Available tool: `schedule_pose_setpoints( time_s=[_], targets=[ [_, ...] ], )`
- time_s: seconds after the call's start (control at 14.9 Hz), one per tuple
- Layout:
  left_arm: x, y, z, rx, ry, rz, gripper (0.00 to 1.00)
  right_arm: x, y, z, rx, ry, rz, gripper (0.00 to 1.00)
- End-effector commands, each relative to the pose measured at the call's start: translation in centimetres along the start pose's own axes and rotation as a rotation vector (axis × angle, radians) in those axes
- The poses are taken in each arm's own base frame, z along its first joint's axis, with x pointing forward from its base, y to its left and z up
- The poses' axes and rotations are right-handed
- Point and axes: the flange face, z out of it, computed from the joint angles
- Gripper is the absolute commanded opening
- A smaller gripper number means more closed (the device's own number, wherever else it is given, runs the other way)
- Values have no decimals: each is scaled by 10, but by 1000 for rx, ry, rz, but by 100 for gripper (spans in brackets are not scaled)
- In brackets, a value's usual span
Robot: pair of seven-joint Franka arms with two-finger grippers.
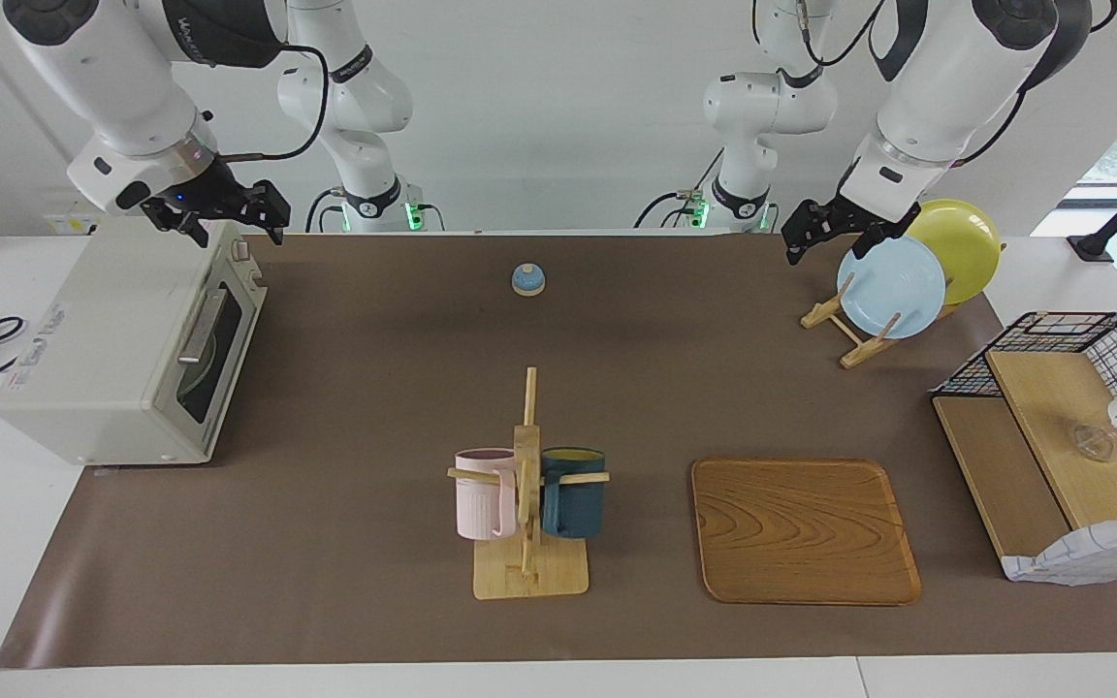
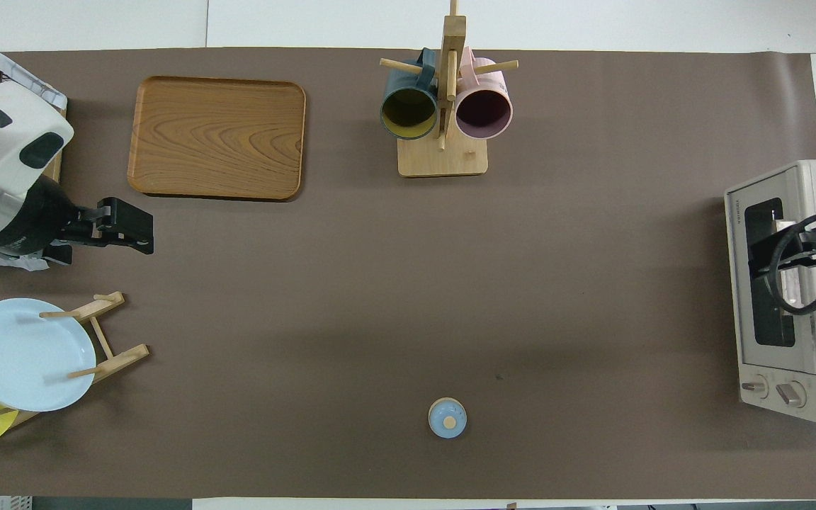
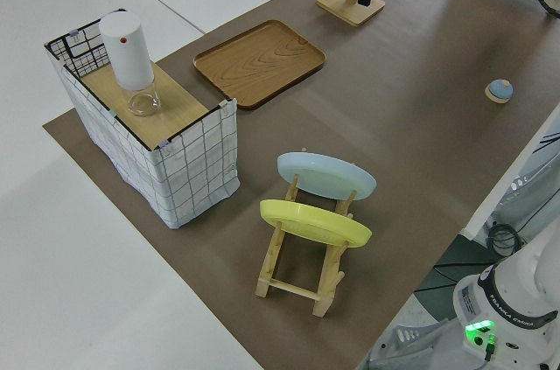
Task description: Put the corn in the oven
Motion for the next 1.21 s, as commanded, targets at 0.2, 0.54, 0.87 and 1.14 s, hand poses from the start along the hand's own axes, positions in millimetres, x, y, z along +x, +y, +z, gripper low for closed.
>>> schedule_pose_setpoints(
  time_s=[0.2,0.54,0.87,1.14],
  targets=[
    [-3,-3,-3,17,15,-2,100,13,10,-20,18,62,29,100],
    [-3,-3,-3,17,15,-2,100,22,0,-13,14,56,20,100],
    [-3,-3,-3,17,15,-2,100,19,-3,-25,-1,110,49,100],
    [-3,-3,-3,17,15,-2,100,4,-2,-23,1,101,50,100]
  ],
)
